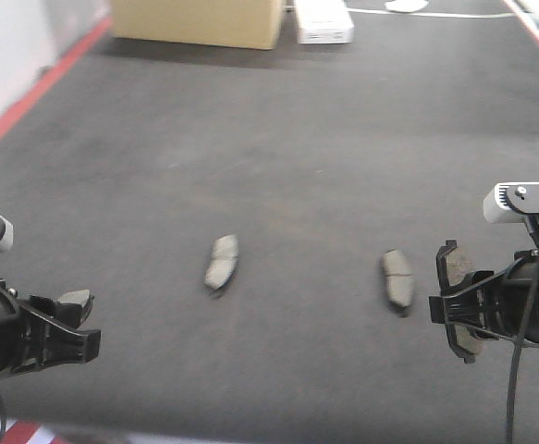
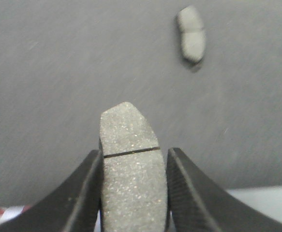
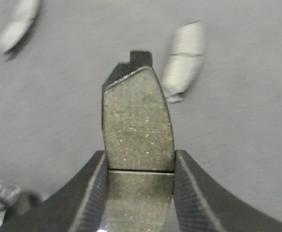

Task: Move and align brake pads A on conveyor
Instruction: 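Drive up to the conveyor belt beside the two brake pads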

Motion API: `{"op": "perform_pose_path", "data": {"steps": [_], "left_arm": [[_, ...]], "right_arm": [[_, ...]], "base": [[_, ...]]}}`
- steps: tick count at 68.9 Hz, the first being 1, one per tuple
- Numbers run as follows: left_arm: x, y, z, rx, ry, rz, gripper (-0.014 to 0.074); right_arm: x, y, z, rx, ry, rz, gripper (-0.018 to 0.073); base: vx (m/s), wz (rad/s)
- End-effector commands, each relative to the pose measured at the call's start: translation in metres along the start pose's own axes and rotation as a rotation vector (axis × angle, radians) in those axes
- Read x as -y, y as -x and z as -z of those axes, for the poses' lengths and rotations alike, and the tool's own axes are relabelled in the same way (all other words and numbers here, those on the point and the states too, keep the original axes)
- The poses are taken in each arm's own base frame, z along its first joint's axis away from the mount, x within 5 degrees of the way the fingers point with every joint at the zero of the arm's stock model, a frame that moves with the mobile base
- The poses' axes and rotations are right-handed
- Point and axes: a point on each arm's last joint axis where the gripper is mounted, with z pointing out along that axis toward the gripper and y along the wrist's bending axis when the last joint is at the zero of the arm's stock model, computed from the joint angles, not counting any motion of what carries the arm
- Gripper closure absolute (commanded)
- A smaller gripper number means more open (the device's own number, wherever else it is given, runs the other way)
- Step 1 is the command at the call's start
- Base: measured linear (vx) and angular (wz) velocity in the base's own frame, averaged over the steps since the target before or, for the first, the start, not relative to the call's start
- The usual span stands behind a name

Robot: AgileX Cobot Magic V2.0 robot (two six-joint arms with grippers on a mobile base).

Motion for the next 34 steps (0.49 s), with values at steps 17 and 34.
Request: {"op": "perform_pose_path", "data": {"steps": [17,34], "left_arm": [[0.0040,0.0118,0.0079,0.084,-0.044,-0.010,0.0524],[0.0040,0.0118,0.0079,0.084,-0.044,-0.010,0.0524]], "right_arm": [[-0.0018,0.0141,0.0096,0.109,0.016,0.005,0.0500],[-0.0018,0.0141,0.0096,0.109,0.016,0.005,0.0500]], "base": [[0.15,-0.32],[0.09,-0.19]]}}
